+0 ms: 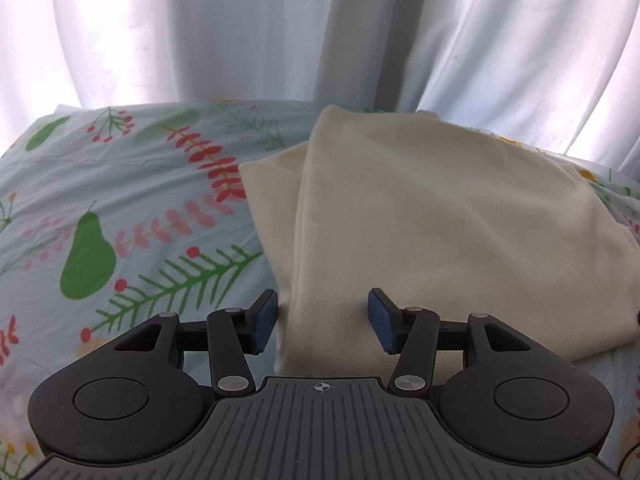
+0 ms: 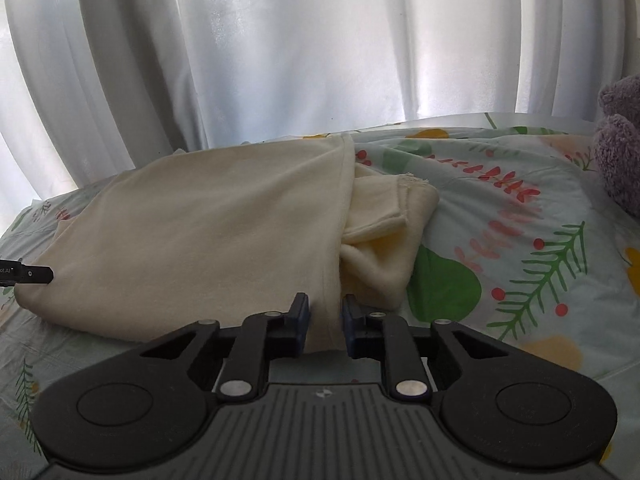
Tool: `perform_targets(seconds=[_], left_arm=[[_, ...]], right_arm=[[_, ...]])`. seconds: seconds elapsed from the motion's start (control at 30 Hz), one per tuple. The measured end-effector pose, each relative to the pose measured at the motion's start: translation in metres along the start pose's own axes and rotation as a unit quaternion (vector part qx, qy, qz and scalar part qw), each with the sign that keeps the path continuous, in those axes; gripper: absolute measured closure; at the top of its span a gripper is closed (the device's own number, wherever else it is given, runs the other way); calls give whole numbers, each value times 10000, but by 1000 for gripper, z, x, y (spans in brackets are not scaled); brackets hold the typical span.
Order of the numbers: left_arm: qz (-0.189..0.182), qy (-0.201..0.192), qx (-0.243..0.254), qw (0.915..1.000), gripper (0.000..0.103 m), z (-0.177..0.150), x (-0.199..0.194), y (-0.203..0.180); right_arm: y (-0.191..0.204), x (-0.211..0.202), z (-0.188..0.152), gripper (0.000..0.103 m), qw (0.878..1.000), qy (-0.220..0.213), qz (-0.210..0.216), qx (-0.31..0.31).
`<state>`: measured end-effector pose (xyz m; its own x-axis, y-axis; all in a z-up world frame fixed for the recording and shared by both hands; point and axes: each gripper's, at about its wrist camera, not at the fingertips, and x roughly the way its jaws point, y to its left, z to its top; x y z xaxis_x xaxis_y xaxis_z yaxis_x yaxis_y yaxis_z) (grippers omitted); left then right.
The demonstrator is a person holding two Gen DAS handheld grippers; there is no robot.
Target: Fold small clothes
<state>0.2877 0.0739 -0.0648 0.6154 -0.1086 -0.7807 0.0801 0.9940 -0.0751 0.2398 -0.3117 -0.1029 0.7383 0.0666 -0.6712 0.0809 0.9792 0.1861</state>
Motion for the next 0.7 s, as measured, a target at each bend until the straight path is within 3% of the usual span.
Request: perform_targets(seconds=[0.17,0.27,0.33,0.4,0.57,0.7], left_arm=[[-193,69,-90,9997,50,-3,2,5],[-250,85,-172,9995,64,-1,5,8],[-255,70,-190,9995,75,0,6,8],[-314,56,-283,9991,82,1,3,10],[-702,-53,-482,9964,83,1,-15,16],[-551,197,-487,9971,76,-9,2,20]], right_arm=[[-6,5,-1,84,9994,197,166,234],[-5,8,-2,85,9994,207,162,219],[-1,10,0,96,9998,155,79,55],[5,9,2,97,9998,102,-95,-157],[4,-9,12,98,9977,-250,-505,-387],[3,12,3,97,9954,202,-794,-503]])
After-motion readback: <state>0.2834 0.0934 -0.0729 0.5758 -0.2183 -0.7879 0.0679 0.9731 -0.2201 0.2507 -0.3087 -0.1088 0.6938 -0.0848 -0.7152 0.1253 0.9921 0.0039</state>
